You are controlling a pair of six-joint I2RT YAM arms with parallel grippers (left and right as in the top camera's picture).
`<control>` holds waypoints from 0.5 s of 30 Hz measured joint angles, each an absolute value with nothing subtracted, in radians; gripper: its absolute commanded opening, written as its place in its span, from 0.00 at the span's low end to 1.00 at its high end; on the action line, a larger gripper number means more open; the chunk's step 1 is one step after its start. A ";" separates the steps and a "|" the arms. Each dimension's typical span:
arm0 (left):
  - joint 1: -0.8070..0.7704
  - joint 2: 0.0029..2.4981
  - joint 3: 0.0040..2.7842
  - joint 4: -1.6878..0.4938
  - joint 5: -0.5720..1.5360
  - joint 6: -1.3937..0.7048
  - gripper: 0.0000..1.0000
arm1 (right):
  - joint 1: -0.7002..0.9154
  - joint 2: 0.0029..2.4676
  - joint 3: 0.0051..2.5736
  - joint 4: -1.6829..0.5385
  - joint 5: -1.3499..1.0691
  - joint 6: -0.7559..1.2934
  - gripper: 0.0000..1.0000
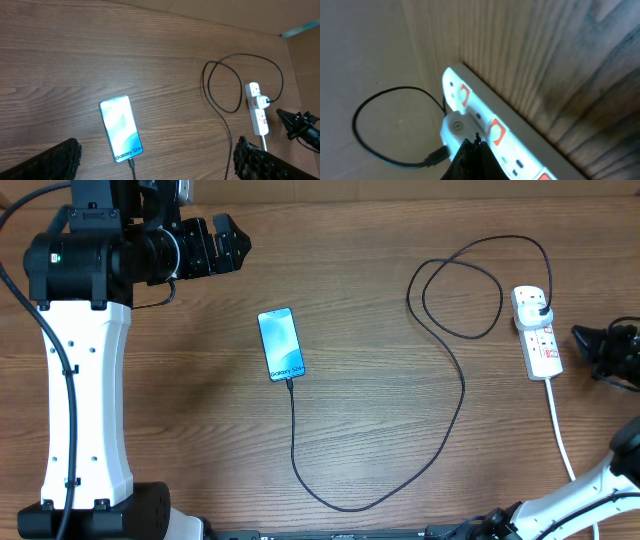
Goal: Plug charger to phone and switch on socket
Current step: 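Press the power strip's switch beside the charger with the right gripper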
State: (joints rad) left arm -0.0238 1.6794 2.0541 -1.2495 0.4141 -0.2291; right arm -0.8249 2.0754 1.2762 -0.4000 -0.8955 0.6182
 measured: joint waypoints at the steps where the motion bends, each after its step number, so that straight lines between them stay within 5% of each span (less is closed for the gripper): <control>1: -0.024 1.679 2.054 -1.250 0.414 -0.229 1.00 | -0.824 2.085 1.276 -0.392 -0.900 0.620 0.04; 15: -0.024 1.679 2.054 -1.250 0.414 -0.229 1.00 | -0.753 2.110 1.276 -0.351 -0.878 0.638 0.04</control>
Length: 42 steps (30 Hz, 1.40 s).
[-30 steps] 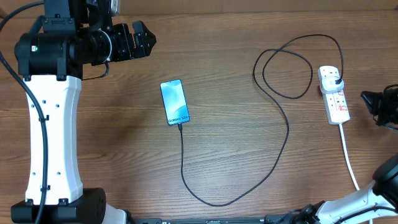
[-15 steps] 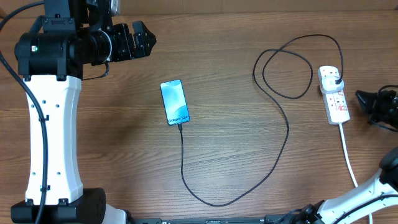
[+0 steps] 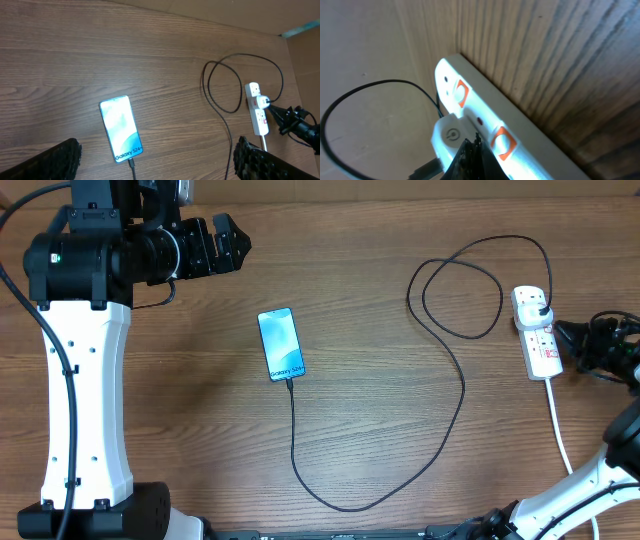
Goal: Plug charger to phone and switch on socket
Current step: 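Press the power strip's switch beside the charger with the right gripper, then hold the right gripper pressed on the power strip switch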
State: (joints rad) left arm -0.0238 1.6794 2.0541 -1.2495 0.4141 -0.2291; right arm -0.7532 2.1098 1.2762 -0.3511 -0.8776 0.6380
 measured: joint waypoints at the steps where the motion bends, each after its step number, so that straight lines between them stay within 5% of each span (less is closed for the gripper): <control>1: -0.024 1.679 2.054 -1.250 0.414 -0.229 0.99 | -0.753 2.114 1.276 -0.352 -0.875 0.640 0.04; 42: -0.024 1.679 2.054 -1.250 0.414 -0.229 0.99 | -0.719 2.142 1.303 -0.385 -0.806 0.620 0.04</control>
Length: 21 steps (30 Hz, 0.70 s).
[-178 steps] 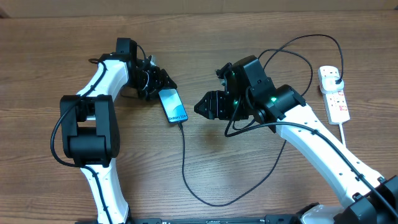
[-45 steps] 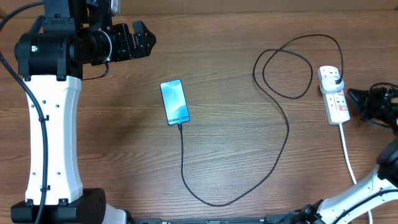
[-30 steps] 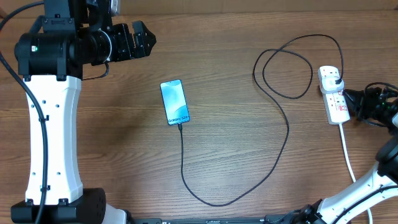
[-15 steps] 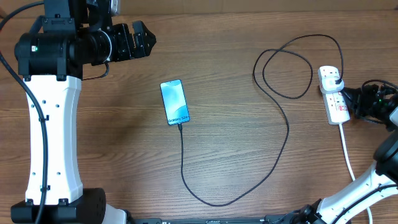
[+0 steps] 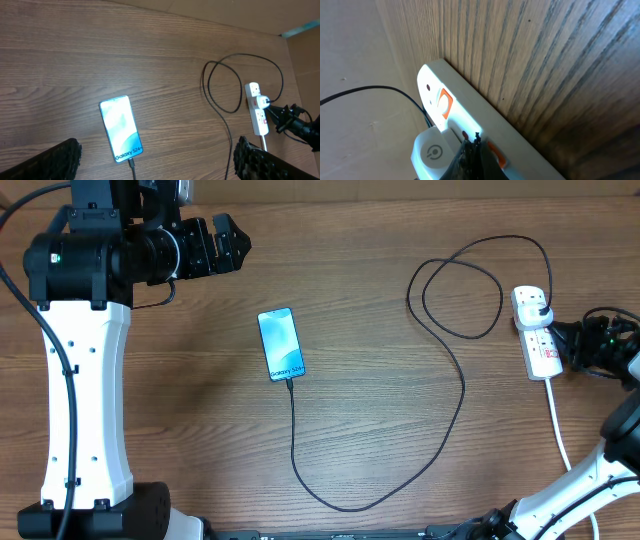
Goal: Plug charger to phone and switch on socket
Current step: 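Hold the right gripper pressed on the power strip switch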
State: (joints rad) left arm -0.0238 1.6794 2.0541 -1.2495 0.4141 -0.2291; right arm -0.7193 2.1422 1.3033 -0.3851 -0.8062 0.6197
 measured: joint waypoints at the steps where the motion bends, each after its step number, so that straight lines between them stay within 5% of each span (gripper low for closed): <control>1: -0.024 1.679 2.054 -1.250 0.414 -0.229 0.99 | -0.719 2.142 1.303 -0.385 -0.804 0.617 0.04; 21: -0.024 1.679 2.054 -1.250 0.414 -0.229 1.00 | -0.706 2.123 1.308 -0.439 -0.759 0.587 0.04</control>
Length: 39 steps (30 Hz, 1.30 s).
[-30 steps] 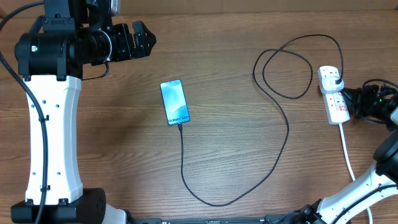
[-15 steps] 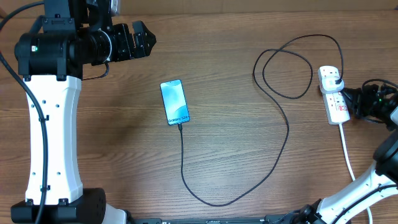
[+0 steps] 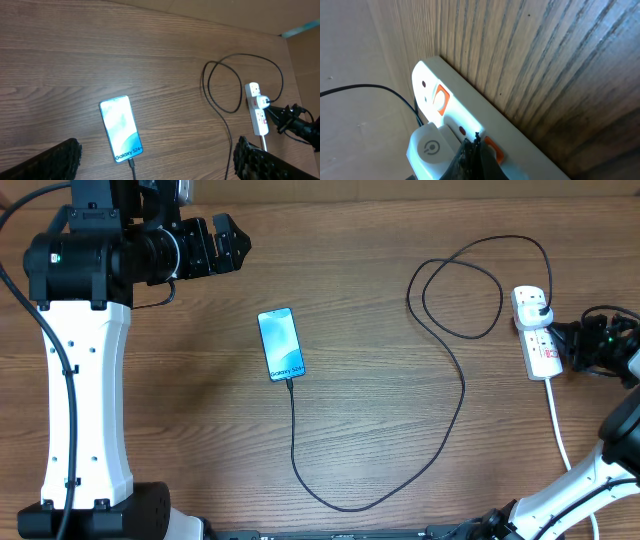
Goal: Plug charger to phone and switch on socket
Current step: 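Hold the right gripper pressed on the power strip switch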
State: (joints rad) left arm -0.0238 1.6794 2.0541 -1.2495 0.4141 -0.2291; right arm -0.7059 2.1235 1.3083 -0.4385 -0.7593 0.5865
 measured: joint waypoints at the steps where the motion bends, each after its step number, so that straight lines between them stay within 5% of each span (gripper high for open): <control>1: -0.024 1.679 2.054 -1.250 0.414 -0.229 1.00 | -0.706 2.123 1.308 -0.439 -0.759 0.587 0.04; 39: -0.024 1.679 2.054 -1.250 0.414 -0.229 1.00 | -0.699 2.114 1.310 -0.466 -0.738 0.579 0.04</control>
State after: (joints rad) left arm -0.0238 1.6794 2.0541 -1.2495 0.4141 -0.2291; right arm -0.6994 2.1139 1.3102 -0.4660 -0.7383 0.5793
